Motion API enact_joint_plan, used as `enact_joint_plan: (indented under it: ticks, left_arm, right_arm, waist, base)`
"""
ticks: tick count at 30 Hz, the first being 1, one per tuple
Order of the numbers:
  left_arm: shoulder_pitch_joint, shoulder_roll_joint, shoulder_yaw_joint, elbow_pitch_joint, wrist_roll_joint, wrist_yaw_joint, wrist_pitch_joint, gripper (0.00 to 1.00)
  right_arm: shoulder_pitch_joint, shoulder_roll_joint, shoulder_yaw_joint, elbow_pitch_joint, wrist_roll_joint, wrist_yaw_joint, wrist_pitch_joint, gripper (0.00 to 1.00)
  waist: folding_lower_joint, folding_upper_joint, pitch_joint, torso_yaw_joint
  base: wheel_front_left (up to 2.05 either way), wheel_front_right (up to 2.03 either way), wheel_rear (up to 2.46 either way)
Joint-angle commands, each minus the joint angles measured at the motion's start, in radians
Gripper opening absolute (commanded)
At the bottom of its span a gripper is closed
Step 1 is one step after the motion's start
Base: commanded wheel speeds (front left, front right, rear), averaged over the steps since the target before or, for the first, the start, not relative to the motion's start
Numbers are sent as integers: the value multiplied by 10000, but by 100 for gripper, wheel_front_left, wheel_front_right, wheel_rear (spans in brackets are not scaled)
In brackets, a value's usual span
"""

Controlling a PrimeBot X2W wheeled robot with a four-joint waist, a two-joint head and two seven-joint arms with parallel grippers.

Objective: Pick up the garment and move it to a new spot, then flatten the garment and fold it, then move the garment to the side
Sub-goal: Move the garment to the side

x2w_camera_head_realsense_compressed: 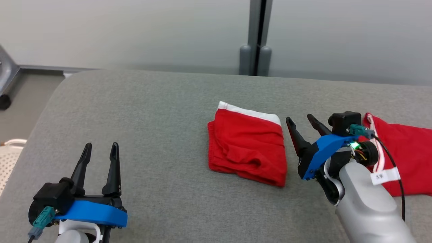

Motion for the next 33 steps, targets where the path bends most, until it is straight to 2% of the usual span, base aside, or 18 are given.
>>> enact_joint_plan:
  ticks: [1, 8, 14, 15, 16, 17, 24, 33]
  left_arm:
    - [-179, 46, -48, -2, -75, -30, -39, 100]
    - [-383, 69, -201, 79, -202, -29, -39, 100]
    - [-427, 134, -212, 157, -269, -29, -39, 100]
    - [-439, 161, -209, 183, -273, -29, -39, 100]
    - [-440, 180, -198, 198, -267, -29, -39, 100]
    - [-453, 195, -198, 205, -253, -29, -39, 100]
    - [-349, 290, -322, 125, -146, -28, -39, 100]
    - [-51, 286, -831, -177, -94, -28, -39, 100]
  right_arm:
    - [-256, -78, -32, 482, 38, 1, 387, 100]
    - [-1494, -176, -852, 3337, 41, 1, 2385, 100]
    - [-1824, 152, -1071, 4547, 265, 1, 3326, 100]
    - [-1819, 259, -967, 4642, 320, 1, 3422, 78]
    - [-1843, 284, -944, 4638, 381, 2, 3300, 35]
    - [-1854, 292, -927, 4619, 411, 2, 3165, 0]
    - [-2011, 302, -741, 4271, 551, 1, 1720, 0]
    - [-1752, 378, 68, 3869, 1049, 1, 1363, 0]
  waist:
    - [-1, -1, 428, 543]
    - [-1, -1, 710, 1369]
    - [-1, -1, 796, 1577]
    - [-1, -1, 797, 1564]
    - [-1, -1, 793, 1535]
    - [-1, -1, 779, 1499]
    - [-1, -1, 438, 901]
    - [-1, -1, -125, -891]
  base:
    - [0, 0, 0]
    - [0, 0, 0]
    - [0, 0, 0]
    - [0, 0, 0]
    - [0, 0, 0]
    - [0, 0, 0]
    - [0, 0, 0]
    - [0, 0, 0]
